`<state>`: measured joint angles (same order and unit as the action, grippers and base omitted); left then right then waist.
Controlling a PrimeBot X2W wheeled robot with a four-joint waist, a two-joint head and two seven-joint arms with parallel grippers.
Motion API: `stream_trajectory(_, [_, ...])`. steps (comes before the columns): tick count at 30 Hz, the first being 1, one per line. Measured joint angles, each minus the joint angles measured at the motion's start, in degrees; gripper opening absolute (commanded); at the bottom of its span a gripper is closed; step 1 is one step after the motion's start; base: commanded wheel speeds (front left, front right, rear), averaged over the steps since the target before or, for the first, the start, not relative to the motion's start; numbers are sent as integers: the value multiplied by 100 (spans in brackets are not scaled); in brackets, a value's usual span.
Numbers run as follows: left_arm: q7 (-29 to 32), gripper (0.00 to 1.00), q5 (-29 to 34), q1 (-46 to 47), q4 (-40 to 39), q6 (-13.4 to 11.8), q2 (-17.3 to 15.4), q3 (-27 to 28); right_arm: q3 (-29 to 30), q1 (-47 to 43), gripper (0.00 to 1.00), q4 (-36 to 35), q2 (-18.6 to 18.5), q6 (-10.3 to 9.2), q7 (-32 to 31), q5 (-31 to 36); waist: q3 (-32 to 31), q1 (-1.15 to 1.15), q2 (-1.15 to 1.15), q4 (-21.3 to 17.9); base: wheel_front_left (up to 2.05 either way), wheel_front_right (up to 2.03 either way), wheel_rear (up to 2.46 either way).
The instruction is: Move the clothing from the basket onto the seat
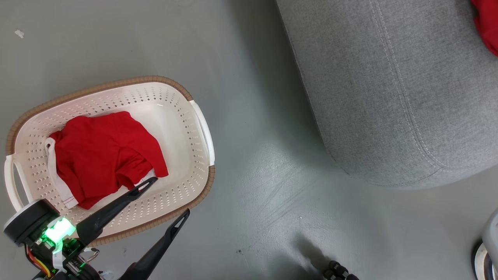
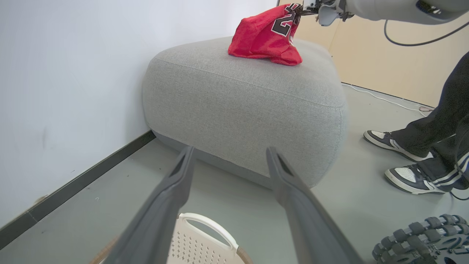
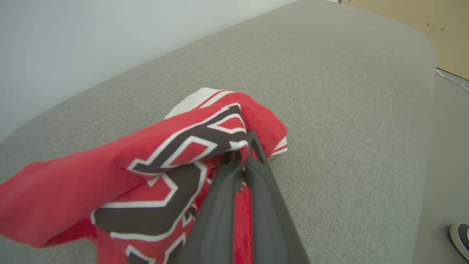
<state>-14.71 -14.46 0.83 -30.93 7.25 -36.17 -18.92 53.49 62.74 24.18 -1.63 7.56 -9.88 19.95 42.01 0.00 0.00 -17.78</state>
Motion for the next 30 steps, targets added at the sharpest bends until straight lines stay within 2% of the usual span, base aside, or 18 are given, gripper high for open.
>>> stream_trajectory(1, [0, 100, 0, 23, 0, 0, 0, -3, 24, -35, 6, 109, 0, 0, -59, -10, -8, 0, 0, -3, 0, 0, 0])
stream_trajectory(2, [0, 100, 0, 33, 0, 0, 0, -10, 24, -37, 48, 230, -2, -1, -142, -16, -18, 0, 0, -6, 0, 0, 0])
stream_trajectory(3, [0, 100, -2, 40, 1, 0, 2, -18, -24, -47, 100, 307, -2, -1, -183, 3, -30, 0, 0, -9, 0, 0, 0])
stream_trajectory(10, [0, 100, -8, 82, 12, 0, 23, -90, -201, -63, 100, 471, -11, 0, -188, 191, -119, 0, 0, -42, 0, 0, 0])
stream_trajectory(17, [0, 100, -121, 144, 32, 0, 258, -133, -227, -30, 100, 521, -5, 0, -178, 256, -243, 0, 0, -51, 0, 0, 0])
stream_trajectory(26, [0, 100, -121, 477, 101, 0, 404, -218, -737, -25, 100, 709, -21, 0, -41, 428, -480, 0, 0, -59, 0, 0, 0])
stream_trajectory(30, [0, 100, -123, 612, 109, 0, 575, -276, -988, -32, 100, 772, -21, 0, 25, 499, -621, 0, 0, -62, 0, 0, 0])
